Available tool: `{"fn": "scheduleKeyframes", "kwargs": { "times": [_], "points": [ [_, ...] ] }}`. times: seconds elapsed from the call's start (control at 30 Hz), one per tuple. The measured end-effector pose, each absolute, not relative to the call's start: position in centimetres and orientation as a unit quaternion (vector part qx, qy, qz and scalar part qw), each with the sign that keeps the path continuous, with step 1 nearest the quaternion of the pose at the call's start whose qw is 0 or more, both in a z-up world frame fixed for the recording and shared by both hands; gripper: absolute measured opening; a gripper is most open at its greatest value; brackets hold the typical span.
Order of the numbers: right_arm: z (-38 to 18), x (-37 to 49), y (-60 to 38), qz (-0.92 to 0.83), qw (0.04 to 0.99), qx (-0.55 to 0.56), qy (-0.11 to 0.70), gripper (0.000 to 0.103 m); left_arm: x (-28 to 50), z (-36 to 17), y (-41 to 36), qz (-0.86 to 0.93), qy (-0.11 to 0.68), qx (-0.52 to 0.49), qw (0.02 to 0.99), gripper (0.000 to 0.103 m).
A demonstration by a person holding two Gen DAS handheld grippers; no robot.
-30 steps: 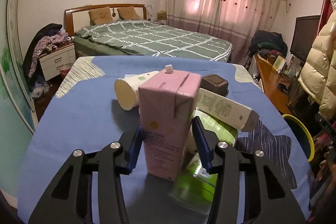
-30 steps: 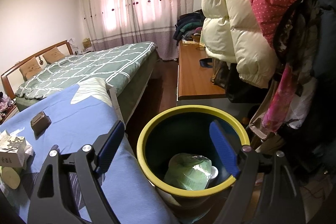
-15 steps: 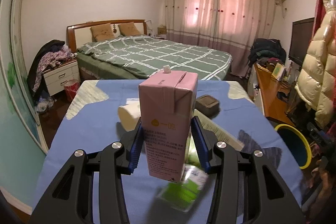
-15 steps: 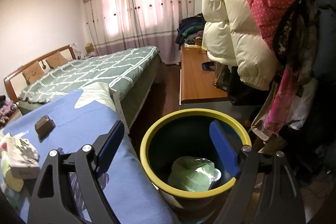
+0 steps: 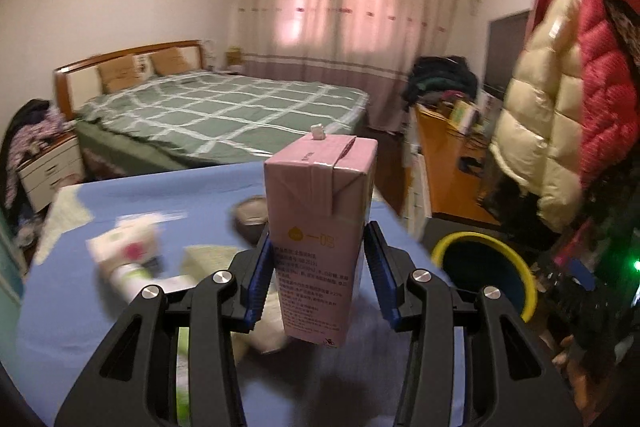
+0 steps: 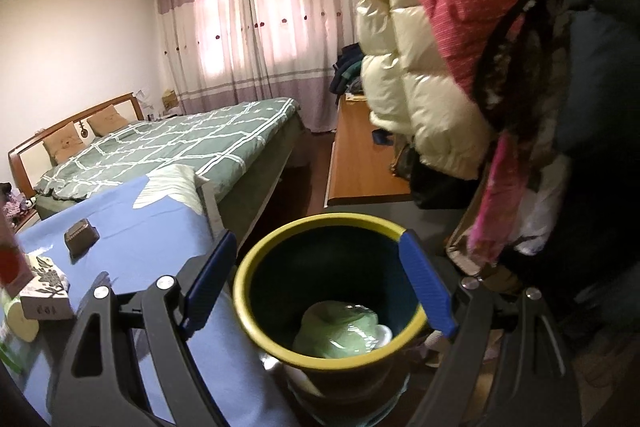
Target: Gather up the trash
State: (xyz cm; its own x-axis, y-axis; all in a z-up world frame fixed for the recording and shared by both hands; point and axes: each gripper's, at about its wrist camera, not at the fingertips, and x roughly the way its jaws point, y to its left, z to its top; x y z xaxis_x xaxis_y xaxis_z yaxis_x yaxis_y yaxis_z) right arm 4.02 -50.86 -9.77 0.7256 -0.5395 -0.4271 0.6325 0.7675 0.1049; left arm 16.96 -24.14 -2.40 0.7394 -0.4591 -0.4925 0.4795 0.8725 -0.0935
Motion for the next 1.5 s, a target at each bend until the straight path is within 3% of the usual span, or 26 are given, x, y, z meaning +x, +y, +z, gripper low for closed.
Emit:
{"fn": "scheduleKeyframes", "kwargs": {
  "times": [0.5, 0.77, 0.83, 0.87, 0.97, 1.13, 1.5],
  "points": [
    [-11.3, -2.4, -58.3, -0.373, 0.891, 0.182, 0.183, 0.079, 17.6, -7.1, -46.6, -0.369, 0.316, 0.103, 0.868, 0.045],
    [-12.3, -3.5, -60.3, -0.385, 0.882, 0.200, 0.185, 0.079, 18.0, -9.8, -53.1, -0.373, 0.327, 0.132, 0.858, 0.046],
    [-12.5, -3.6, -60.6, -0.385, 0.881, 0.203, 0.186, 0.079, 18.3, -10.1, -54.0, -0.367, 0.328, 0.134, 0.860, 0.067],
    [-12.6, -3.5, -60.6, -0.385, 0.881, 0.204, 0.187, 0.079, 18.4, -10.1, -53.8, -0.363, 0.326, 0.130, 0.863, 0.076],
    [-12.7, -3.2, -60.4, -0.382, 0.881, 0.203, 0.191, 0.079, 18.3, -9.2, -52.1, -0.356, 0.321, 0.115, 0.870, 0.077],
    [-12.4, -2.2, -58.9, -0.364, 0.889, 0.197, 0.197, 0.079, 18.0, -6.4, -46.1, -0.330, 0.296, 0.081, 0.893, 0.086],
    [-11.0, 3.6, -51.6, -0.268, 0.926, 0.144, 0.223, 0.080, 17.3, -1.7, -24.9, -0.183, 0.226, 0.020, 0.957, 0.093]
  ]
}}
